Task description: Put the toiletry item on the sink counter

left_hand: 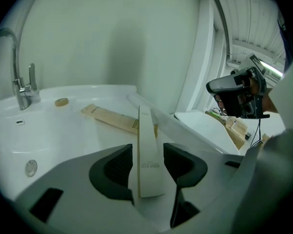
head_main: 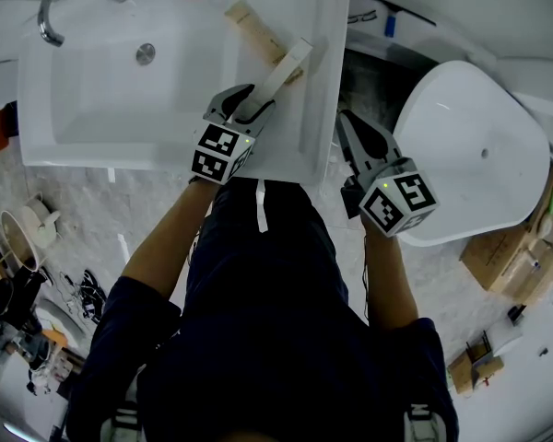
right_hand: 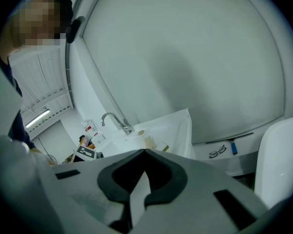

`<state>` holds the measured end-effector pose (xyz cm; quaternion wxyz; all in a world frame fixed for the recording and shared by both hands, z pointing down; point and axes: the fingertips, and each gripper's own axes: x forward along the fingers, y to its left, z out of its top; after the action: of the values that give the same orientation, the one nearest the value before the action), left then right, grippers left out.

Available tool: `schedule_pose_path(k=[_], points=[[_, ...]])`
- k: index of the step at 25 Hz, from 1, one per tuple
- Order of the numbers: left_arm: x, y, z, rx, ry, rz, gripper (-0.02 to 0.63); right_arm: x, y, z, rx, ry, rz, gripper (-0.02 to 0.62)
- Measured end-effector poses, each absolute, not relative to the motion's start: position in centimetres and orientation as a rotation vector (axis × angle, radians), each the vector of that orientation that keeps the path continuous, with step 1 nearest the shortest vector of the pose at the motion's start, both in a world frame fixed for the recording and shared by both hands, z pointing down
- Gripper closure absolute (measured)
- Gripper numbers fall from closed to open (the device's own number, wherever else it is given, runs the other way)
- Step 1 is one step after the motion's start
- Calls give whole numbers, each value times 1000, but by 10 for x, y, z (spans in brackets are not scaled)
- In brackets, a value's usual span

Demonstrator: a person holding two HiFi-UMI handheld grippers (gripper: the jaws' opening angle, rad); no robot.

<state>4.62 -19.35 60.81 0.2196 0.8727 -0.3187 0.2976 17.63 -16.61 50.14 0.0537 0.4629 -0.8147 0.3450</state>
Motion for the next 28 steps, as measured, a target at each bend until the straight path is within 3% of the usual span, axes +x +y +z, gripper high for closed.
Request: schedule_pose_path(k=[28], points=[[-7, -217, 477, 2580, -962, 532, 393, 111, -190, 446, 1372, -2494, 794, 591]])
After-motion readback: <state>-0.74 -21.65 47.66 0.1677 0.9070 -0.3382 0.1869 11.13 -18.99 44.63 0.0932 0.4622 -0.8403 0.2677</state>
